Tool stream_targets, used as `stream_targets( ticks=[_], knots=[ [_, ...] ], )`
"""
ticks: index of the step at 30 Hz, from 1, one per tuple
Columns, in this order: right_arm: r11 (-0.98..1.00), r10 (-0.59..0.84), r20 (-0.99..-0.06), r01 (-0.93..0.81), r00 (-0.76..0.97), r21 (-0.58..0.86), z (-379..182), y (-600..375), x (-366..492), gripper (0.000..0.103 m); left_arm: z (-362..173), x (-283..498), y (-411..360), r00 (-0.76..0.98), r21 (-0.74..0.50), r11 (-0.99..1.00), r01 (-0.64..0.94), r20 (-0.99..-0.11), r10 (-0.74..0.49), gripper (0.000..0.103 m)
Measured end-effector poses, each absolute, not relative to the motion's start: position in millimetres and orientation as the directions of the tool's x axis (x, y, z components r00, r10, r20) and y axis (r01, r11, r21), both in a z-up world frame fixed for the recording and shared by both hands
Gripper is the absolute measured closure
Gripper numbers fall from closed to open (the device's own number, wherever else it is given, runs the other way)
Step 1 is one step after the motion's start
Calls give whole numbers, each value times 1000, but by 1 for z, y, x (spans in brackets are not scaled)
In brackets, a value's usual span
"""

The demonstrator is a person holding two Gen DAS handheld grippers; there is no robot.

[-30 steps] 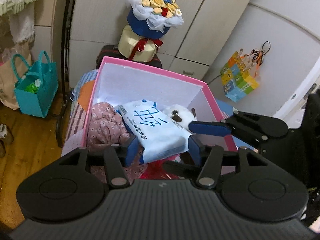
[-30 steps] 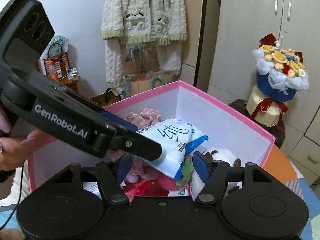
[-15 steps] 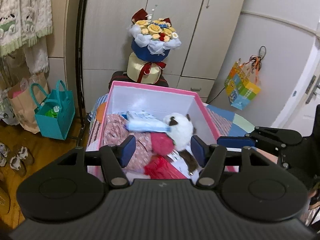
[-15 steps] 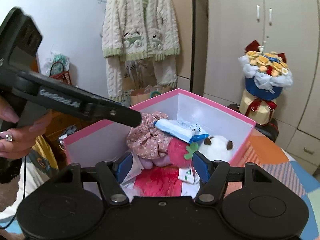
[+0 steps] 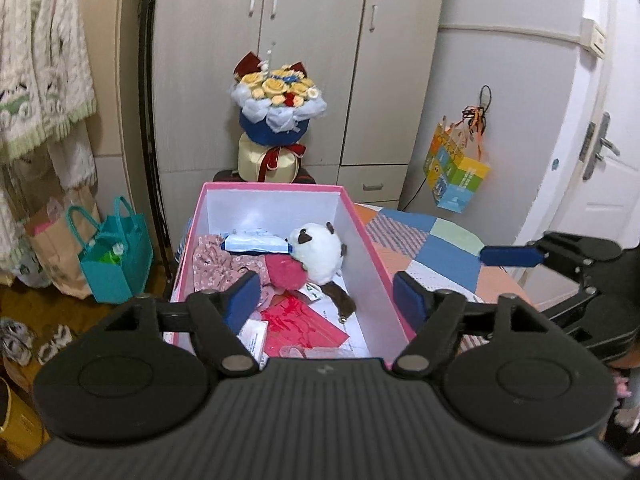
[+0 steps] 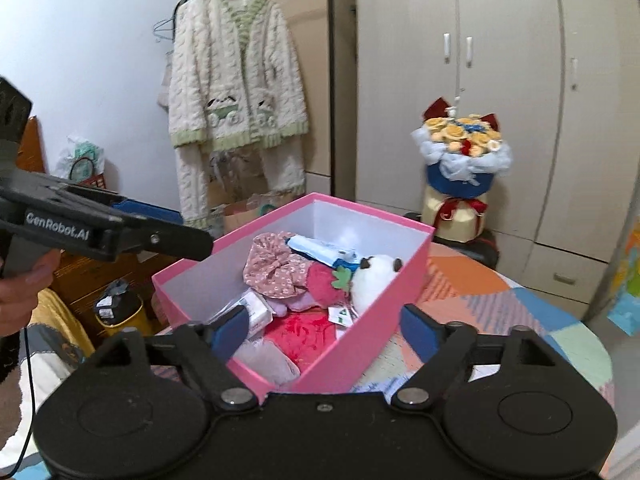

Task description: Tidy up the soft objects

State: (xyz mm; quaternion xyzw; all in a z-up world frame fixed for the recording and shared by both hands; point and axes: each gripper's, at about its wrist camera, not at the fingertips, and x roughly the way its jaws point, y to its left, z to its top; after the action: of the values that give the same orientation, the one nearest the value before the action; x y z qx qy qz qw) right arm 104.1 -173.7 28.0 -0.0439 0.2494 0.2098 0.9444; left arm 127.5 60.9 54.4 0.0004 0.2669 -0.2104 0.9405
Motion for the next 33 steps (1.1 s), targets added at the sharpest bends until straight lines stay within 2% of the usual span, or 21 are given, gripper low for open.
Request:
stream_targets(
  ticks=[1, 3, 5, 9, 15, 21, 33],
  knots=[
    [913, 366, -486, -409, 794, 20, 30, -175, 99, 11, 56, 124, 58, 771, -98, 912, 399, -502, -392, 21],
    [924, 341, -487, -381, 804, 19, 34, -178, 91, 3, 58, 120, 54, 771, -85, 913, 400, -507, -385, 9],
    [941, 299, -499, -338, 813, 14, 37, -180, 84, 0, 60, 117, 52, 771, -77, 920, 384, -521, -366, 3],
    [972, 169, -515, -230, 840, -56, 41, -180, 72, 0, 60, 106, 38, 801, 20, 955, 295, -550, -236, 2],
    [992, 128, -464, -122, 876, 43, 37, -200, 44, 0, 52, 82, 26, 826, 87, 938, 335, -507, -247, 2],
    [996, 75, -436, -49, 897, 70, 32, -207, 21, 0, 39, 71, 23, 802, -5, 933, 360, -508, -313, 2],
    [999, 20, -427, -1, 904, 46, 34, -206, 2, 0, 31, 61, 16, 837, -5, 944, 330, -462, -294, 2]
  ],
)
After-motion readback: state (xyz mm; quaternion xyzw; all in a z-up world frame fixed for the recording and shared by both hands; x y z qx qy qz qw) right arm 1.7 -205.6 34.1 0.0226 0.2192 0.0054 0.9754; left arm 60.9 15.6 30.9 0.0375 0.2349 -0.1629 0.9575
